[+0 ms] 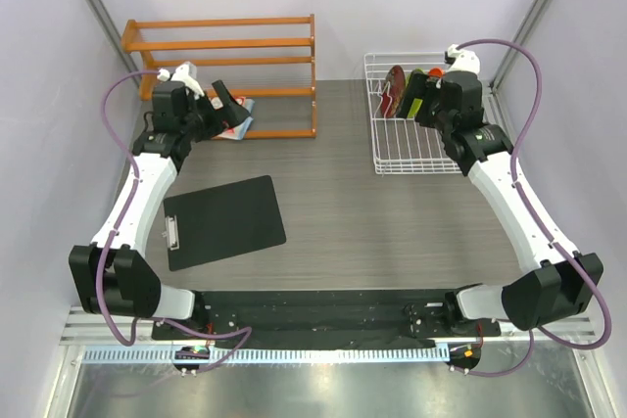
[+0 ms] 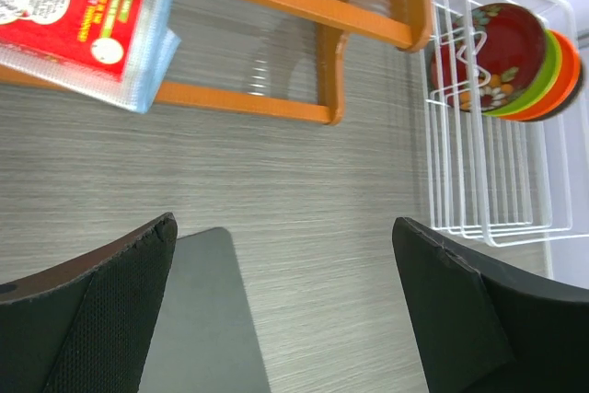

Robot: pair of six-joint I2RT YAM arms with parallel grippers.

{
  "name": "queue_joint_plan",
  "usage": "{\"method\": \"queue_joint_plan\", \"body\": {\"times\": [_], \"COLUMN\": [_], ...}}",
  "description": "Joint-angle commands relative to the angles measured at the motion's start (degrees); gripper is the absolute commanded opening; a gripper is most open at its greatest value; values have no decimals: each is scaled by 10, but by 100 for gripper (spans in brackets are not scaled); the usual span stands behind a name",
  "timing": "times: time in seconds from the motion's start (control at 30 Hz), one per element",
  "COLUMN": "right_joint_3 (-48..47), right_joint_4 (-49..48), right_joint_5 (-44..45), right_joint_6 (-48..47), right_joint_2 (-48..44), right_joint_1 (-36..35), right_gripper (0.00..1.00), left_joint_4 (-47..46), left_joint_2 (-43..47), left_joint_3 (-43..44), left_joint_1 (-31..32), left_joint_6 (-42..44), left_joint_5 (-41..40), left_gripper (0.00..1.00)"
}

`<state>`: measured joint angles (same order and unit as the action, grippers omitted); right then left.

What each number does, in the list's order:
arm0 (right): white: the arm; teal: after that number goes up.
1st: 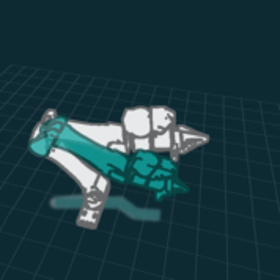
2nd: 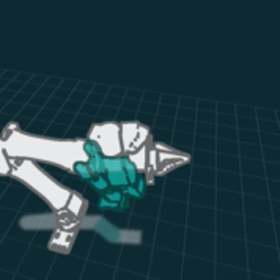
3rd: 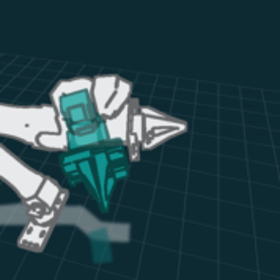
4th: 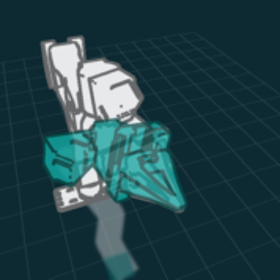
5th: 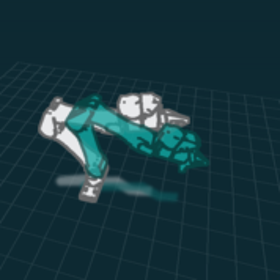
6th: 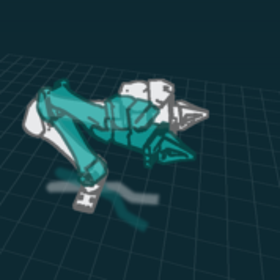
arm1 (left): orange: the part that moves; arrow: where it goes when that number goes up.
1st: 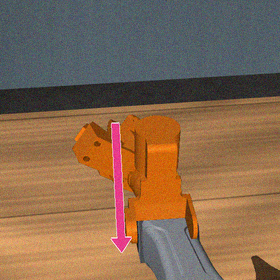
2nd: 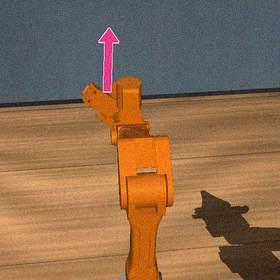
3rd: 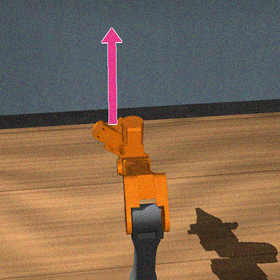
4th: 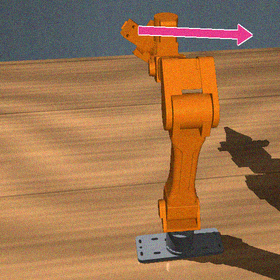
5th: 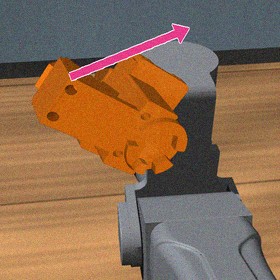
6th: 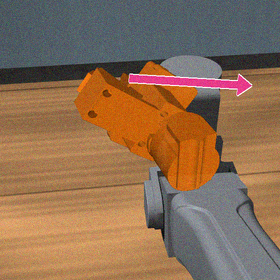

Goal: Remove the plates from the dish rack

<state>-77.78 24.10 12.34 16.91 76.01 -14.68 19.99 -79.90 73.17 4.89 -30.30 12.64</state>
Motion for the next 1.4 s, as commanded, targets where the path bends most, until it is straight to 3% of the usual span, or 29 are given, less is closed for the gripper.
{"method": "queue_joint_plan", "body": {"times": [0.0, 0.07, 0.2, 0.27, 0.3, 0.33, 0.6, 0.93, 1.1, 1.37], "right_joint_3": [-13, -5, -30, -67, -110, -127, -299, -438, -468, -483], "right_joint_4": [-30, -33, -54, -50, -38, -39, -29, -6, -7, -7], "right_joint_5": [20, 4, 91, 94, 78, 72, 59, 113, 126, 129], "right_joint_6": [-5, -28, -34, -44, -47, -49, -52, -87, -101, -103], "right_joint_2": [-2, 4, 70, 134, 155, 191, 338, 472, 507, 543], "right_joint_1": [-1, -2, -1, -1, -1, -1, -2, 0, 8, 23], "right_gripper": [100, 100, 100, 100, 100, 98, 98, 85, 77, 75], "left_joint_4": [-58, -70, -39, -52, -57, -65, -47, -42, -51, -98], "left_joint_2": [-2, -10, -62, -101, -107, -111, -64, -25, -25, -8], "left_joint_3": [14, 19, 43, 50, 49, 44, 11, -9, -13, -46], "left_joint_1": [-4, -5, -19, -34, -35, -35, -26, 122, 154, 185], "left_joint_6": [-18, -26, -82, -90, -95, -97, -54, 96, 121, 143], "left_joint_5": [69, 93, 91, 171, 183, 175, 21, -305, -359, -422], "left_gripper": [99, 100, 99, 89, 90, 99, 100, 100, 99, 99]}}
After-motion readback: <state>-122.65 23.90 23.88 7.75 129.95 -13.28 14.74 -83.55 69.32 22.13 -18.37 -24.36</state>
